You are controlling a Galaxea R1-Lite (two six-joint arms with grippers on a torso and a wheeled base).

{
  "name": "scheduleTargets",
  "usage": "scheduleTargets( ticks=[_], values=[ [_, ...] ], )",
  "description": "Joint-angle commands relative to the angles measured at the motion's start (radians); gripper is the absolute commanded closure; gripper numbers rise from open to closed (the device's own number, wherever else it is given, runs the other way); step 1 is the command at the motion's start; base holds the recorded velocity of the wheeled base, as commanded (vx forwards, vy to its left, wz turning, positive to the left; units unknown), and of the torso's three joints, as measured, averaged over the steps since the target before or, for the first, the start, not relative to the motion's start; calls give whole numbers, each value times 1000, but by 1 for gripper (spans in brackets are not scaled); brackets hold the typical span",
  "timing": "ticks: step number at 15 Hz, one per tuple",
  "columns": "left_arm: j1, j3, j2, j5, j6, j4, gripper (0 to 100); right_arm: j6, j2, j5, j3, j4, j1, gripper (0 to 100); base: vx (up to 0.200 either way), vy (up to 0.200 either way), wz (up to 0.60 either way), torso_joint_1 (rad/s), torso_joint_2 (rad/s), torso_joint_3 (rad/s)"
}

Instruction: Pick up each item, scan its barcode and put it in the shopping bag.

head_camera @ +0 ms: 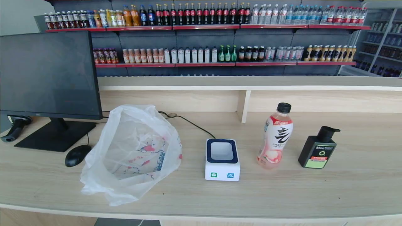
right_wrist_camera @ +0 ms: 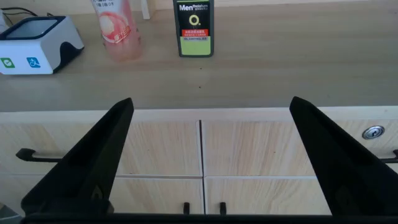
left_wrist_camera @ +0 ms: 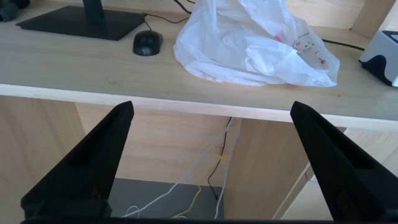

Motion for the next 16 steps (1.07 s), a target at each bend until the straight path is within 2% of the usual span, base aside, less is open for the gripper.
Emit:
scheduleTargets(
  ticks=[1,11,16],
  values=[
    [1,0,0,0,0,0,0,-2,0,0,0,0,0,0,0,0,0,0,0,0],
    [-1,0,-2,0,0,0,0,-34,0,8,-3,-29,0,0,0,0,0,0,0,0],
    [1,0,-2,0,0,0,0,-33,12,13,-81,-58,9,0,0,0,0,0,0,0]
  ],
)
